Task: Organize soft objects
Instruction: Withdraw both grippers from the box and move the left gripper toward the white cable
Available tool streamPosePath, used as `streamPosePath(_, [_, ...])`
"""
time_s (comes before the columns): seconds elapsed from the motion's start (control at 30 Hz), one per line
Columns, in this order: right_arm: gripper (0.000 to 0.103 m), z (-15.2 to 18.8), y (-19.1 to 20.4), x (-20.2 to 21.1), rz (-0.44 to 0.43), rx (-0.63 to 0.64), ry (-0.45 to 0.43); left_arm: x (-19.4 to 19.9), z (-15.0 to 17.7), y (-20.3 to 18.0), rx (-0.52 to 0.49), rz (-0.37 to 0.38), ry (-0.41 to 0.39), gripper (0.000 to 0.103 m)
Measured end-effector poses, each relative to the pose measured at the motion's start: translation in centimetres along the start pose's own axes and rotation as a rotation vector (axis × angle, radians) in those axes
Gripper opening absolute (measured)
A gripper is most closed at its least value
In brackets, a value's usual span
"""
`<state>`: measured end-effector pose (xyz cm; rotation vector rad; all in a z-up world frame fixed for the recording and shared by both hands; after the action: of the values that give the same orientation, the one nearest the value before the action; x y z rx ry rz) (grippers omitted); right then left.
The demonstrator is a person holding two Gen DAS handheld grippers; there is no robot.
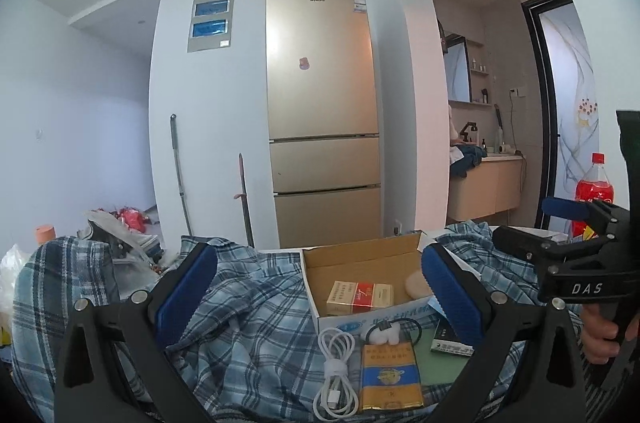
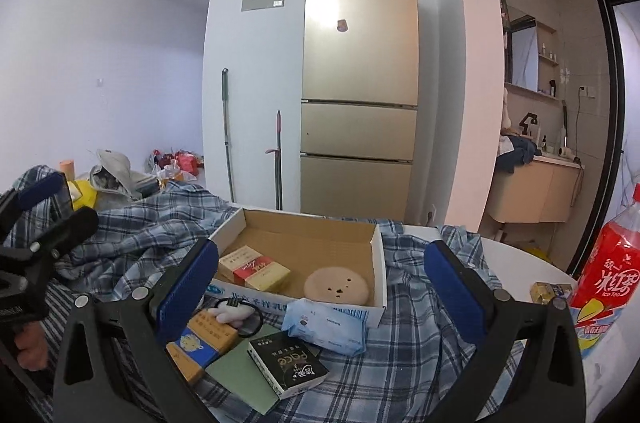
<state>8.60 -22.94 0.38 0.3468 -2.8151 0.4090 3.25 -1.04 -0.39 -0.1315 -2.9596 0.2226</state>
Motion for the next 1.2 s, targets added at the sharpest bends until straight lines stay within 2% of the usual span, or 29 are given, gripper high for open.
streamPosePath(0.47, [0.102, 0.6, -0.8, -1.3, -0.018, -0.041, 0.057, -1.7, 0.8, 0.1, 0.003, 0.000, 0.075, 0.103])
streamPosePath(0.63, [0.102, 0.5, -1.2, -1.2, 0.002, -0.049, 0.053, -2.2, 0.9, 0.5, 0.022, -0.001, 0.107, 0.103])
streamPosePath(0.83, [0.102, 0.3, -0.9, -1.3, 0.012, -0.016, 0.056, -2.9, 1.1, 0.8, 0.016, -0.039, 0.141, 0.103])
streamPosePath(1.07, [0.102, 0.5, -1.5, -2.6, 0.028, -0.032, 0.115, -4.2, 1.6, 1.2, 0.036, -0.016, 0.247, 0.103])
streamPosePath(1.2, [0.102, 1.0, -2.0, -3.7, -0.003, -0.061, 0.172, -5.8, 2.2, 1.3, 0.053, -0.015, 0.348, 0.091])
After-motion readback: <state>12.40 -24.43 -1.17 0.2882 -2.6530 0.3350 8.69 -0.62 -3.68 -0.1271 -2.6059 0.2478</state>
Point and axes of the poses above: each gripper's, at about its wrist camera, not at the fingertips, and x roughly against the way its jaws point, y to its left, z to its underside, the point moved 2 cm from there along -x, roughly the way its jaws point, and after that the axes turned 11 degrees about x, right-handed, at the moved point
